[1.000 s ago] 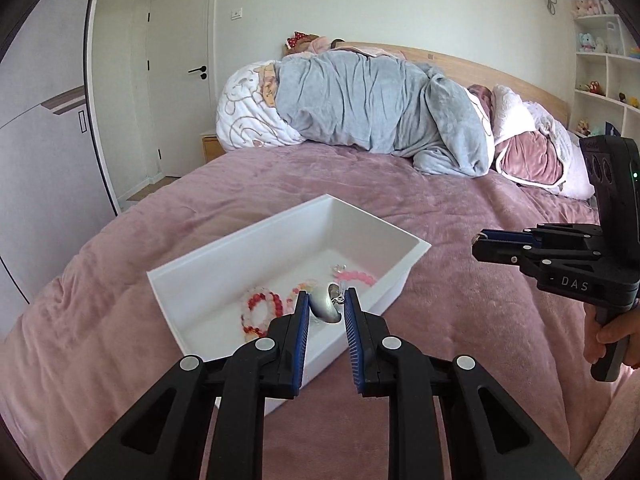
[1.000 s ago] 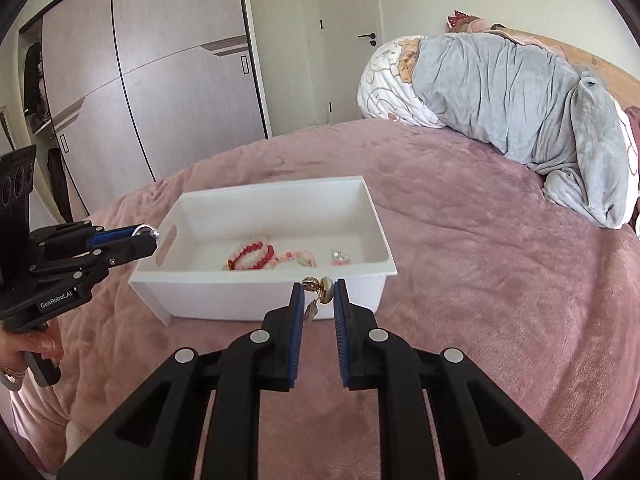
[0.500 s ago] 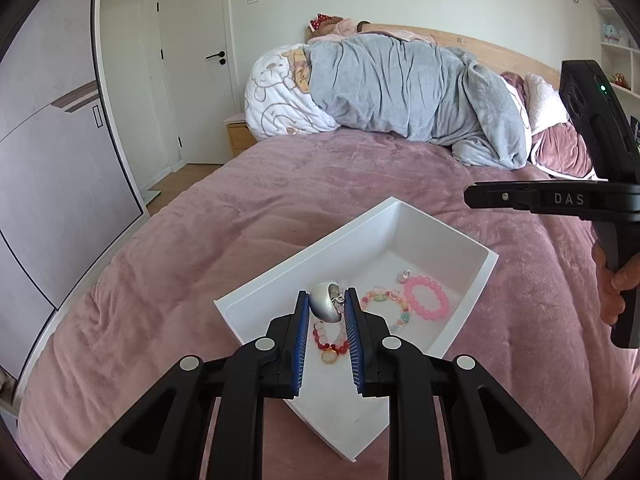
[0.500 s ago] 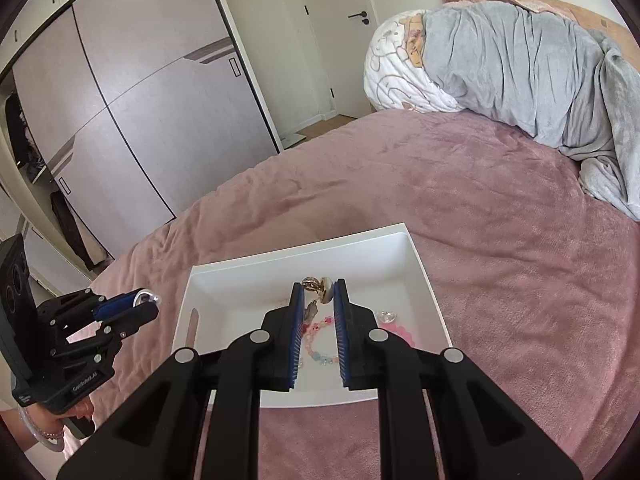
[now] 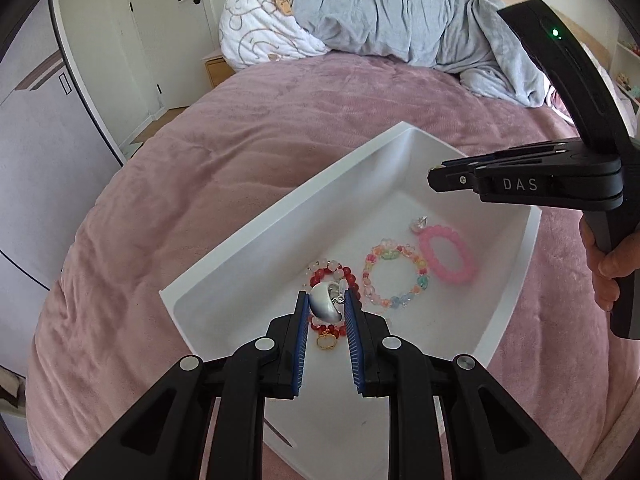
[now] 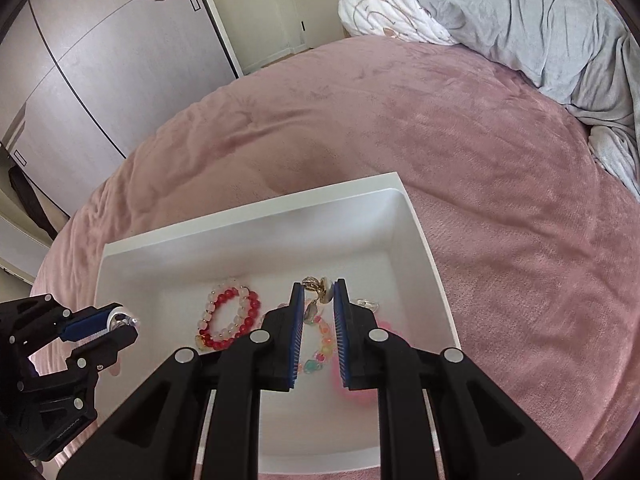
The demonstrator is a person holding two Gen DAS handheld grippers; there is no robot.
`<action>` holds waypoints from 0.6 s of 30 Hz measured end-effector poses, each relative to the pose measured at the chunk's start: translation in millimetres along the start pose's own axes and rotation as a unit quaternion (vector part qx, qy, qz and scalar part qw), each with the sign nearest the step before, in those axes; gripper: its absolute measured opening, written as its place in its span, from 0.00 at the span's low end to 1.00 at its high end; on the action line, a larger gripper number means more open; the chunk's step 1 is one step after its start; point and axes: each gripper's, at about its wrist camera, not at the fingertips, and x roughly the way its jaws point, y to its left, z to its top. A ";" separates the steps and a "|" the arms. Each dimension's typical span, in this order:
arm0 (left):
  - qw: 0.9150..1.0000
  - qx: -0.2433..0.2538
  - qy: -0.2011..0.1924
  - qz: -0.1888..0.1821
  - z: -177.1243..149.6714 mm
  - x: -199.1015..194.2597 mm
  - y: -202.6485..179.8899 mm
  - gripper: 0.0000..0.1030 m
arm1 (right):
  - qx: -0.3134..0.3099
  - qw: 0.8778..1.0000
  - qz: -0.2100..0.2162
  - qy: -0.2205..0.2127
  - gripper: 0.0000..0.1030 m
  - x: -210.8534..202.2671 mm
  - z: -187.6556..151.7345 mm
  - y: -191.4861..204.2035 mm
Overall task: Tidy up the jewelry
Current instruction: 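Carry pearl earring in left gripper and gold earring in right gripper over bin, then open left gripper releasing pearl earring while right gripper releases gold earring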
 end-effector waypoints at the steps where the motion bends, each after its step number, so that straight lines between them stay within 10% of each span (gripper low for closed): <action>1: 1.000 0.002 0.011 0.003 0.2 6.9 -0.1 0.22 | -0.001 1.000 -0.002 0.007 0.15 7.2 1.7 -0.6; 18: 0.996 0.050 0.060 0.041 -8.5 55.9 -0.2 0.31 | -0.027 0.995 -0.032 0.086 0.16 70.9 0.8 -2.7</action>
